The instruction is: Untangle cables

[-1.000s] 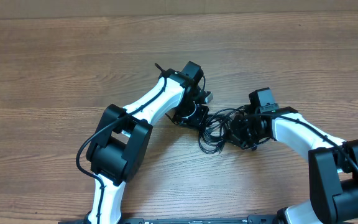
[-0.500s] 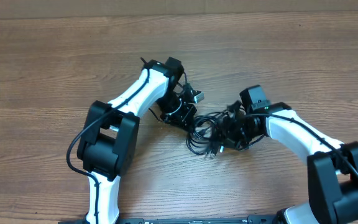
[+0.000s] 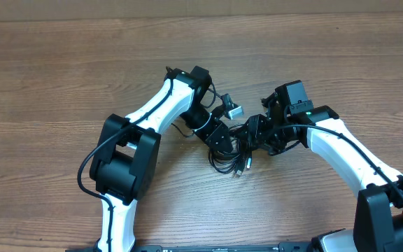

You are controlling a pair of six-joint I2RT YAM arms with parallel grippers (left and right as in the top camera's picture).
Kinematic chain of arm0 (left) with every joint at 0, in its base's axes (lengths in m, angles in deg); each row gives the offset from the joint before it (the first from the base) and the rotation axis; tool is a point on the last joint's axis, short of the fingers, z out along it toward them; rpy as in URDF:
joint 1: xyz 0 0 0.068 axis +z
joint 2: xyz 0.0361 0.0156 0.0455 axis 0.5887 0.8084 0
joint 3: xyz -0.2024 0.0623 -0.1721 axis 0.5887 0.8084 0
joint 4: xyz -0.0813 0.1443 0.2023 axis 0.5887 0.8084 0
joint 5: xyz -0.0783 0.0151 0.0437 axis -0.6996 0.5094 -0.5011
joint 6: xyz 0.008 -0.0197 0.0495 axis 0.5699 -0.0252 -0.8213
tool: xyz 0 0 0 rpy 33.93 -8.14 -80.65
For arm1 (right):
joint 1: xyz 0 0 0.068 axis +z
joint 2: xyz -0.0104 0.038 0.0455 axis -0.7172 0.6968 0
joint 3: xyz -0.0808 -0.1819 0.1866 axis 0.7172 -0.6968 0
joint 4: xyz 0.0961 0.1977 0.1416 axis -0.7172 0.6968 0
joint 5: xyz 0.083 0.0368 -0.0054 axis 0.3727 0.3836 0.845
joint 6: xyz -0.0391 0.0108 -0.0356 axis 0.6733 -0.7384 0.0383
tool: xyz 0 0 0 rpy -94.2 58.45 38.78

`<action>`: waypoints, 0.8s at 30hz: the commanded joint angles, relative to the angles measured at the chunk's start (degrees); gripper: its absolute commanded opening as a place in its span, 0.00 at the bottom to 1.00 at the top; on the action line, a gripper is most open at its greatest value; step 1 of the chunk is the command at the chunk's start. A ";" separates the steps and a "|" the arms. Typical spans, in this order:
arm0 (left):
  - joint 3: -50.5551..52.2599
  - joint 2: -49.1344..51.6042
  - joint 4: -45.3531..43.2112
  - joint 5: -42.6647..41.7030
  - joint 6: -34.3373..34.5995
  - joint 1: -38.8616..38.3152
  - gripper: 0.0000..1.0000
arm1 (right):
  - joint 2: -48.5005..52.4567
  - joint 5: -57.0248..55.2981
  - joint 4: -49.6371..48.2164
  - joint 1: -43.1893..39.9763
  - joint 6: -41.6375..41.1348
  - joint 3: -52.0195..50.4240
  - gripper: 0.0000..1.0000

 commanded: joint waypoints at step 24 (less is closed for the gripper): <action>4.28 -1.70 -6.01 32.98 37.68 -2.75 0.47 | 2.40 -13.77 0.70 -0.42 -9.53 -0.81 0.56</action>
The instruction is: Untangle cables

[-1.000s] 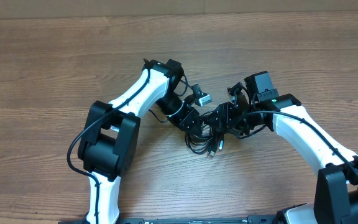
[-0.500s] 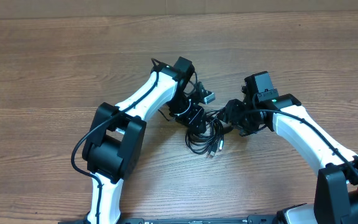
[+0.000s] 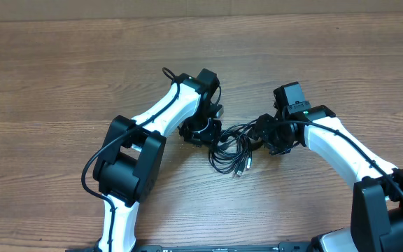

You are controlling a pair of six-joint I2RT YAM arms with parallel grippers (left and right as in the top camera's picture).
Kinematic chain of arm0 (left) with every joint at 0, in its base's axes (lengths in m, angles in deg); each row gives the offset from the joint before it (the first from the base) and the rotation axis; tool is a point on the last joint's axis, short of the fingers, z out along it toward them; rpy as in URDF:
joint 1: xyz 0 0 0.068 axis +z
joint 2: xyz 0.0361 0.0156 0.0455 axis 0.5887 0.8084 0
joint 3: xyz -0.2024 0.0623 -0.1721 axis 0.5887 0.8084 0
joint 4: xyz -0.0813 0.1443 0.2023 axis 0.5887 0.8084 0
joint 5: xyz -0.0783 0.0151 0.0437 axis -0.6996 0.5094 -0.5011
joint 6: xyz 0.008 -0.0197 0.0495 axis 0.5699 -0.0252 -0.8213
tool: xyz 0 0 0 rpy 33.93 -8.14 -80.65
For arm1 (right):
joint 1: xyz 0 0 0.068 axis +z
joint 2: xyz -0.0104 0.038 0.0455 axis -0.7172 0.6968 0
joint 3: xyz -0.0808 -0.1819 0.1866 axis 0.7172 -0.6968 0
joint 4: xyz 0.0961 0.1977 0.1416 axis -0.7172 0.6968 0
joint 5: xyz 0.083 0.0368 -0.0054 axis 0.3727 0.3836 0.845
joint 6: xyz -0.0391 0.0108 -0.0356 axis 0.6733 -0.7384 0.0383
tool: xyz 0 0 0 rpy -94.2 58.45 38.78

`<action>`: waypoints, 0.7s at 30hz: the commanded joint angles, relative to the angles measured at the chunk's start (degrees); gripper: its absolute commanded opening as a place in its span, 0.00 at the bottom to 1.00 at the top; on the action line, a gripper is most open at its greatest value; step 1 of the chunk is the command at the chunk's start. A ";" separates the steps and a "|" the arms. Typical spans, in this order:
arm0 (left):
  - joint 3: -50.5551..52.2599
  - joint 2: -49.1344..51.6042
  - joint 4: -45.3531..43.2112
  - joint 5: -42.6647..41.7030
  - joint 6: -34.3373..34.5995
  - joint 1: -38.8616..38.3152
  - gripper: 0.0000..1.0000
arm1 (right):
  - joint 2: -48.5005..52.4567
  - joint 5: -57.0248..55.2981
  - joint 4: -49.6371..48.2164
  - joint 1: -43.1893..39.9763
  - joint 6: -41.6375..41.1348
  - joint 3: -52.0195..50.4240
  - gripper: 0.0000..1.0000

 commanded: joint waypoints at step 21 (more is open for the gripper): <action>4.79 -1.68 -7.52 0.02 -14.51 -1.46 0.04 | 0.28 10.99 -0.66 0.11 -1.95 -0.59 0.54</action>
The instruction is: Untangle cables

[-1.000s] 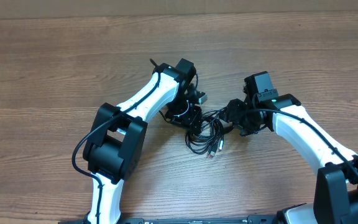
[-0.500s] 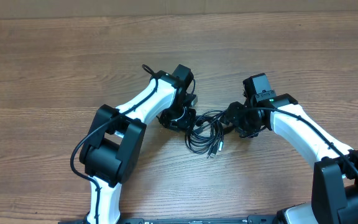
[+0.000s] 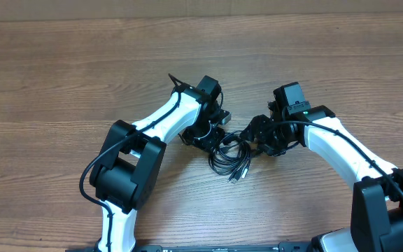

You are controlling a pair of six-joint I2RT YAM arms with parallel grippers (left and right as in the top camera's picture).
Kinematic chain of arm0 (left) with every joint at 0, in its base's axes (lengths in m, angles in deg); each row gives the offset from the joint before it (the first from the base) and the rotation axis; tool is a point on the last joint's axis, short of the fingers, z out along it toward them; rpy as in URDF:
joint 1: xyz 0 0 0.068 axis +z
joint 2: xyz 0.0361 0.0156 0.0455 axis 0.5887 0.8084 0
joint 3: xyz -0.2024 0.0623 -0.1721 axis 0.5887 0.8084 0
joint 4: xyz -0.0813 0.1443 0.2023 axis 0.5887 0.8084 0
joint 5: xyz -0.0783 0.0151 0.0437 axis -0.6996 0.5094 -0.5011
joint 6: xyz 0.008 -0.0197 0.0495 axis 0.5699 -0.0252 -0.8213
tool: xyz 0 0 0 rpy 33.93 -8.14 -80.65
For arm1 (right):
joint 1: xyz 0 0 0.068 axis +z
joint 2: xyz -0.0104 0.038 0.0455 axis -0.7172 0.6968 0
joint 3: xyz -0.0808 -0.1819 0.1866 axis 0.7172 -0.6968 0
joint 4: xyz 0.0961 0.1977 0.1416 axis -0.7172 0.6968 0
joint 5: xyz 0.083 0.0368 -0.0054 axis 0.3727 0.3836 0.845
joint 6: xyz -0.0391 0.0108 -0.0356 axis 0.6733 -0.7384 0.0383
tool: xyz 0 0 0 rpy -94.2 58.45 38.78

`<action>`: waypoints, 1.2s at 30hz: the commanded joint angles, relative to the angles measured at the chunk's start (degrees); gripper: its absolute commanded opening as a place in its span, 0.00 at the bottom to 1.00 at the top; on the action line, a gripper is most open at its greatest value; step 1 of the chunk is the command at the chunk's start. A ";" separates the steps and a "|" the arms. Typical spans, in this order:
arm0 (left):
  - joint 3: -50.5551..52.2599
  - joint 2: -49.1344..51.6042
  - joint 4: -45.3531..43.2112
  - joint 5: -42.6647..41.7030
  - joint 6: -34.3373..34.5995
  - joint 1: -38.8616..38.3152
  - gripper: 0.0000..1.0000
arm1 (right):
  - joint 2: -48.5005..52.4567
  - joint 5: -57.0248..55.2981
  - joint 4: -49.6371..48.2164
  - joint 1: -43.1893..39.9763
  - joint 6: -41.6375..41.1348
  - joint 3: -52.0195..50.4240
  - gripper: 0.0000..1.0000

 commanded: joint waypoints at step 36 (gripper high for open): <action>-2.80 1.22 -4.76 -3.06 6.78 0.24 0.38 | 0.50 -13.81 -7.32 8.41 -37.70 -2.29 0.34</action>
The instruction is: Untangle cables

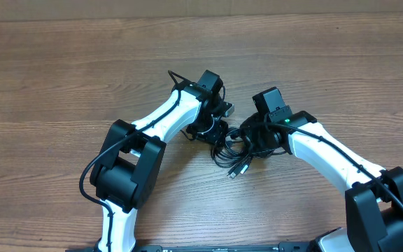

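Observation:
A tangle of thin black cables (231, 155) lies on the wooden table between my two arms. One plug end (237, 172) sticks out toward the front. My left gripper (220, 134) points down at the tangle's left top edge, with a small grey connector (228, 108) beside its wrist. From the right, my right gripper (248, 138) reaches into the upper right of the tangle. Both sets of fingers are hidden under the wrists and among the cables, so neither their state nor their hold shows.
The brown wooden table (61, 77) stretches on all sides. Both white arms arch in from the front edge, the left arm (161, 115) and the right arm (327, 150). A dark strip runs along the table's front edge (208, 247).
My right wrist has moved left and toward the tangle, now closer to the left gripper. The left gripper shifted slightly right. The cable bundle stays in about the same place.
First both grippers met over the tangle, the left reaching far right. Then they stood apart, with cable strands spread toward the right gripper. After that the left returned to the bundle, which had gathered tighter. Now both grippers crowd its top.

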You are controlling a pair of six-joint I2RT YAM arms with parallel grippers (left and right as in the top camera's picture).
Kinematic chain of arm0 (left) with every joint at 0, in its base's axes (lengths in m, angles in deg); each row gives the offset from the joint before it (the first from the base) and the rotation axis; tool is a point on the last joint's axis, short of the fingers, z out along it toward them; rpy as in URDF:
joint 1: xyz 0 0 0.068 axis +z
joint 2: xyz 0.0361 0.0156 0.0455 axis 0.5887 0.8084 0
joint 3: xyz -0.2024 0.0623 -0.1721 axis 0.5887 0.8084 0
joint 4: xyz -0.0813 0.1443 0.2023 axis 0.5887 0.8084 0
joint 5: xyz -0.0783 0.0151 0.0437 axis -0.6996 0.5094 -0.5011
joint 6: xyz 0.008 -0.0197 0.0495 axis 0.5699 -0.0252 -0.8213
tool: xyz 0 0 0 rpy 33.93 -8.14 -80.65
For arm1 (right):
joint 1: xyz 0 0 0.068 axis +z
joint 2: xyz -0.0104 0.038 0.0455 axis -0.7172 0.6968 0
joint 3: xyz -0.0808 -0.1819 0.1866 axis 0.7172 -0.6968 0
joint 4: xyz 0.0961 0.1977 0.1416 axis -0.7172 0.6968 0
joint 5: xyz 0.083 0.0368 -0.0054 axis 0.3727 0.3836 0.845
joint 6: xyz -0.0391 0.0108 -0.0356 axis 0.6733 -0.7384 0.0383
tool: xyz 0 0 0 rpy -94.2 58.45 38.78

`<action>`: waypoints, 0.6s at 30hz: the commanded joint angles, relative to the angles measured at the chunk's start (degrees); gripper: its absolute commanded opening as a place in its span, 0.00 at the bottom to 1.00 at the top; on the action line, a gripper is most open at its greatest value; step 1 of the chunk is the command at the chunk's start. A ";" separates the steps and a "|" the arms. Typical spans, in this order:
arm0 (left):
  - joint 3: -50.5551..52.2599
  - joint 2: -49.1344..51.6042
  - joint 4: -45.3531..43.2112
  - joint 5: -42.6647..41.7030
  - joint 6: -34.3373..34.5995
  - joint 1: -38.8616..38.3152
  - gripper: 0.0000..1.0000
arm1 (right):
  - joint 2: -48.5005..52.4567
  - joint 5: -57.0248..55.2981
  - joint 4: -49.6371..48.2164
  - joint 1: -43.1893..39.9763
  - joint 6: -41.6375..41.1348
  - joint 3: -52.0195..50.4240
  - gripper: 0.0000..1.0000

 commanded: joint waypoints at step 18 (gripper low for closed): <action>5.97 1.01 -6.14 2.10 3.41 -0.90 0.19 | 0.61 -6.69 -9.25 0.37 -6.10 -9.20 0.25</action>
